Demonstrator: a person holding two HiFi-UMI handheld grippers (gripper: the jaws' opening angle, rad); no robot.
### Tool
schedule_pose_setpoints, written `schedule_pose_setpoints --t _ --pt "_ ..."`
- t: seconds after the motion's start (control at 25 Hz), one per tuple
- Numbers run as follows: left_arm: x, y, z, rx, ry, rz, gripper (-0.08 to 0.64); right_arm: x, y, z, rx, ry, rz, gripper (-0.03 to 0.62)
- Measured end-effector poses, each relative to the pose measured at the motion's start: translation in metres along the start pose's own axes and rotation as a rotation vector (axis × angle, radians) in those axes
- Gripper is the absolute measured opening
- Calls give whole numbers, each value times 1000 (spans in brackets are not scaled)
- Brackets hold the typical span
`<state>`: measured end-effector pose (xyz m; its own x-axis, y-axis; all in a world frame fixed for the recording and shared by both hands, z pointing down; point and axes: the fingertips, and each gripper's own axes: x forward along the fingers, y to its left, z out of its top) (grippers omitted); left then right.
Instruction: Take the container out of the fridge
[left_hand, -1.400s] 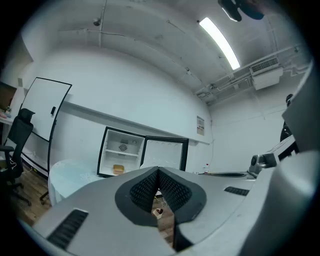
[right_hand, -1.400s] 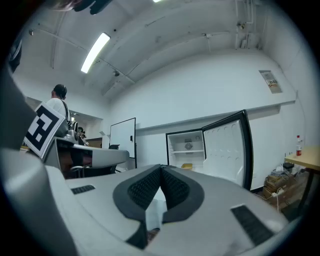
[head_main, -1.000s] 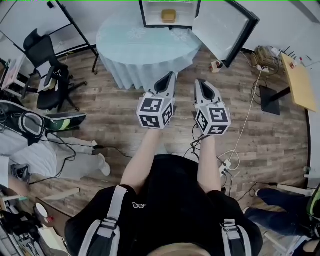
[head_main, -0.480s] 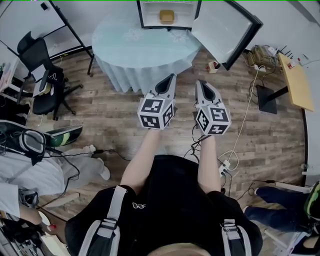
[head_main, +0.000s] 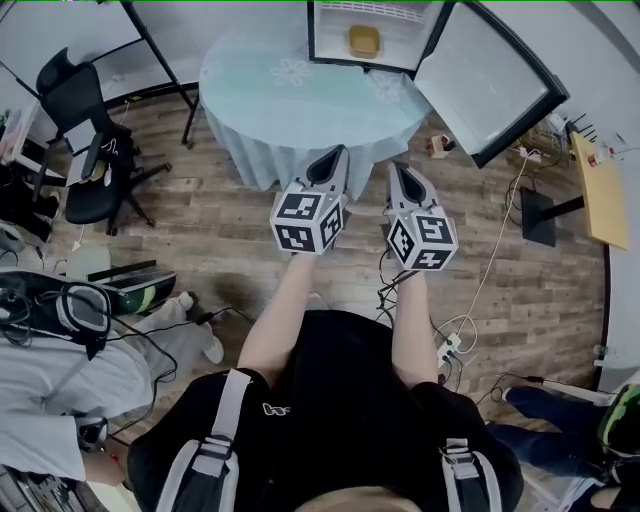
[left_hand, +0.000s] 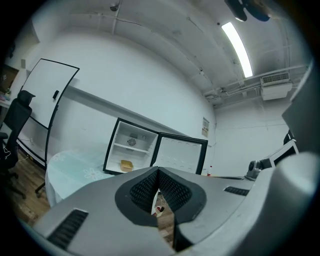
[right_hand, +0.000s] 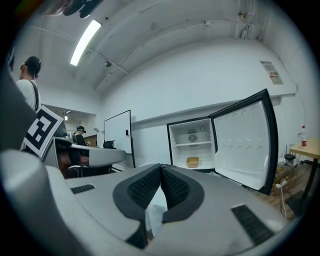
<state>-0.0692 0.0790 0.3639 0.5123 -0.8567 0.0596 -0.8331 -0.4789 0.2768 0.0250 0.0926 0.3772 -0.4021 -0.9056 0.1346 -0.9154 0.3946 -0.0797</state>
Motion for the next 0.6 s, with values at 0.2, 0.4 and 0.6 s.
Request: schedule_pose_setpoints --t 0.2,0.4,0.6 --pt "1 47 11 -34 0 20 0 38 32 -3 11 16 44 6" --pt "14 58 18 -35 4 -19 0 57 29 0 -23 33 4 6" --pt "40 68 15 -55 15 -33 0 78 14 2 -28 42 -4 6"
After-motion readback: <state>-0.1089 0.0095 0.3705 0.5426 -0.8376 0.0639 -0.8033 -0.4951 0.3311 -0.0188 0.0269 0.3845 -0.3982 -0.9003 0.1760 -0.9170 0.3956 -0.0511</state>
